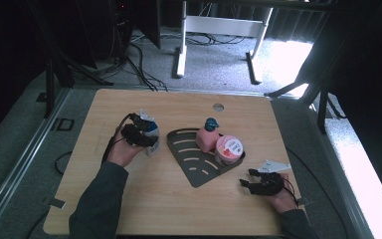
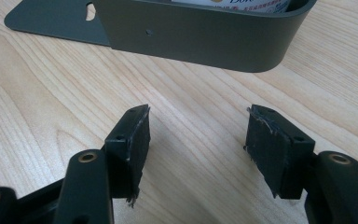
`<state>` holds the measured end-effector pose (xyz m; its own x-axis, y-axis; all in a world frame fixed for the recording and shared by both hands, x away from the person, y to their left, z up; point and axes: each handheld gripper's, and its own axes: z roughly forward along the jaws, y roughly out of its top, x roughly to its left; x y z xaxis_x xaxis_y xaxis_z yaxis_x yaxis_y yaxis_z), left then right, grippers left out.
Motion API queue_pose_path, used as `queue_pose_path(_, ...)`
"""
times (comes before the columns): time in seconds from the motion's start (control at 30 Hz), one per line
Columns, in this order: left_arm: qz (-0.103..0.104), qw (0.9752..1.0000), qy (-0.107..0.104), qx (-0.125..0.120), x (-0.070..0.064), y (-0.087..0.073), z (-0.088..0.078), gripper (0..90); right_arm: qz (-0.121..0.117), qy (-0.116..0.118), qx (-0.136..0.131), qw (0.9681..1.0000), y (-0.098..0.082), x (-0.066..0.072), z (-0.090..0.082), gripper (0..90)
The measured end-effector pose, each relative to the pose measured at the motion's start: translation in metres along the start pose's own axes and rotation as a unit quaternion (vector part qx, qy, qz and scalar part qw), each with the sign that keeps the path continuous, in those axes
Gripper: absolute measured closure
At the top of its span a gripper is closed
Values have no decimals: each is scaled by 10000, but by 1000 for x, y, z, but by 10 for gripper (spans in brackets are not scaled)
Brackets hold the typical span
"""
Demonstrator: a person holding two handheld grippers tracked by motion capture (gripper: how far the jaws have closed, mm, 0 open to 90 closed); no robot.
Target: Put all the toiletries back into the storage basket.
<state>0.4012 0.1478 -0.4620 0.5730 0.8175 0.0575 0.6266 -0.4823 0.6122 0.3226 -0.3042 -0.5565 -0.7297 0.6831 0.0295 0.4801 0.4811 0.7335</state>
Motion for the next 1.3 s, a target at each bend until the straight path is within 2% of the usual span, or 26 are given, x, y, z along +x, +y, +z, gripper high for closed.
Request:
queue_pose_path(0.3,138,9999,2,65,1,3,1,486,0,-2,0,10000,0,0,0,394)
queue_pose_path(0.47,247,9995,-12,185,1,6,1,494,5,7,-5,10000,0,0,0,394)
queue_pose_path(0.67,274,9992,-47,288,2,9,3,494,12,12,-2,10000,0,0,0,393)
queue_pose_path(1.3,493,9963,-113,690,2,12,11,493,26,22,-8,10000,0,0,0,392)
